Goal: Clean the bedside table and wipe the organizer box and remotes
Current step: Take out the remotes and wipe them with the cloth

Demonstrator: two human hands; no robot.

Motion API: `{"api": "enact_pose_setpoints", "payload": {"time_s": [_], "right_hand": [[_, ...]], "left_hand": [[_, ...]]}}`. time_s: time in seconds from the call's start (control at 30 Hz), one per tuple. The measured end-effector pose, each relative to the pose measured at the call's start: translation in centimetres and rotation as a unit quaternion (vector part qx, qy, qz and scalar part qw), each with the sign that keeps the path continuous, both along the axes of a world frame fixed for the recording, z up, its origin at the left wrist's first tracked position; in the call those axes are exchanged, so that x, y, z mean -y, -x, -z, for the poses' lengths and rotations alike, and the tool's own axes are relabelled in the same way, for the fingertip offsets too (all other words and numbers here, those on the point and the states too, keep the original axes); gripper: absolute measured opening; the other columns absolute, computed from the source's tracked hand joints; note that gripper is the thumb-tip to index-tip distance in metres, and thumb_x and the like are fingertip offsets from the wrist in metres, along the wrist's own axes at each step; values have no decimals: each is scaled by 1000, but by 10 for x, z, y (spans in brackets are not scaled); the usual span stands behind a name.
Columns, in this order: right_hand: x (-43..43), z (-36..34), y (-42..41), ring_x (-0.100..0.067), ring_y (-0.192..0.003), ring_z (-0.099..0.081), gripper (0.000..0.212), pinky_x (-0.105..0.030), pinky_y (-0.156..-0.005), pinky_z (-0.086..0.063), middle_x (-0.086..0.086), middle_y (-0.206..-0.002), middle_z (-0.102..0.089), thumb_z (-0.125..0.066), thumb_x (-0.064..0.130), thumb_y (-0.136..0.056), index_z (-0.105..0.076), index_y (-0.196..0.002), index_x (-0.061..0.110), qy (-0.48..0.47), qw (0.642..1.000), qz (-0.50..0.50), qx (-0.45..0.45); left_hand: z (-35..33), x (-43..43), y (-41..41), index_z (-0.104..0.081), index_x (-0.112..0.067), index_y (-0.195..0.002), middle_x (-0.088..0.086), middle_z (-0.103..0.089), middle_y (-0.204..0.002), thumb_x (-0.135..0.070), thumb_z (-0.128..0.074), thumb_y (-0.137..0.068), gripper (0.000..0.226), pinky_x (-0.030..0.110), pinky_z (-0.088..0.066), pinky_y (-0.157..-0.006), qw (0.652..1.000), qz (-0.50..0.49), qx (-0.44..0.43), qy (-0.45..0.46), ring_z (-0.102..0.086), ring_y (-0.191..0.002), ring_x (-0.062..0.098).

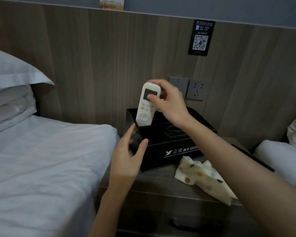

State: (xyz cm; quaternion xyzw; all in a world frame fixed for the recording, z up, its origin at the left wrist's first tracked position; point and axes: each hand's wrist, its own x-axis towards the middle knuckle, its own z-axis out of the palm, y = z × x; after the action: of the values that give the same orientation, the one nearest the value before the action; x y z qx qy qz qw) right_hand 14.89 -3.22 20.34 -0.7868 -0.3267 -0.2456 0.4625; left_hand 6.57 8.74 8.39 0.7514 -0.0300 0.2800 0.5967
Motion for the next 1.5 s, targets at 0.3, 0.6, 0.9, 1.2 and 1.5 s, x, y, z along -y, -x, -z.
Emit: {"api": "enact_pose_setpoints", "payload": {"time_s": [0.3, 0.6, 0.9, 1.2, 1.5], "right_hand": [[59, -42, 71, -4, -92, -63, 34, -23, -78, -54, 10, -104, -64, -60, 12, -92, -58, -126, 14, -83, 992, 15, 89], [128, 14, 96, -13, -99, -67, 33, -26, -80, -57, 0, -109, -70, -63, 8, -91, -63, -122, 15, -105, 991, 0, -82], [142, 72, 86, -2, -87, -66, 25, -19, -70, -54, 10, -99, -73, -47, 24, -100, -66, -118, 24, -190, 961, 18, -198], [152, 134, 67, -5, -113, -46, 35, -26, -94, -35, 18, -122, -56, -55, 38, -94, -57, -128, 35, 237, 951, 69, -184], [160, 139, 66, -17, -105, -53, 26, -36, -87, -45, 6, -112, -61, -54, 43, -91, -61, -116, 40, 274, 945, 140, -109]], "left_hand": [[-36, 45, 25, -31, -45, -140, -35, -29, -144, -40, -52, -88, 55, 4, -22, -108, 989, 42, 138, 13, -20, -136, -16], [-28, 88, 48, -52, -36, -131, -2, -64, -129, -32, -44, -92, 41, 45, -52, -92, 888, 386, -68, 241, -60, -119, 24], [-1, 88, 52, -57, -45, -127, 6, -64, -127, -30, -46, -98, 34, 40, -58, -81, 825, 467, -162, 273, -67, -93, 27], [9, 73, 40, -41, -43, -140, -7, -59, -135, -27, -39, -98, 46, 39, -57, -86, 861, 415, -144, 257, -62, -115, 27], [14, 78, 34, -43, -42, -140, -6, -59, -135, -27, -44, -93, 49, 41, -54, -90, 878, 386, -142, 244, -64, -108, 26]]}}
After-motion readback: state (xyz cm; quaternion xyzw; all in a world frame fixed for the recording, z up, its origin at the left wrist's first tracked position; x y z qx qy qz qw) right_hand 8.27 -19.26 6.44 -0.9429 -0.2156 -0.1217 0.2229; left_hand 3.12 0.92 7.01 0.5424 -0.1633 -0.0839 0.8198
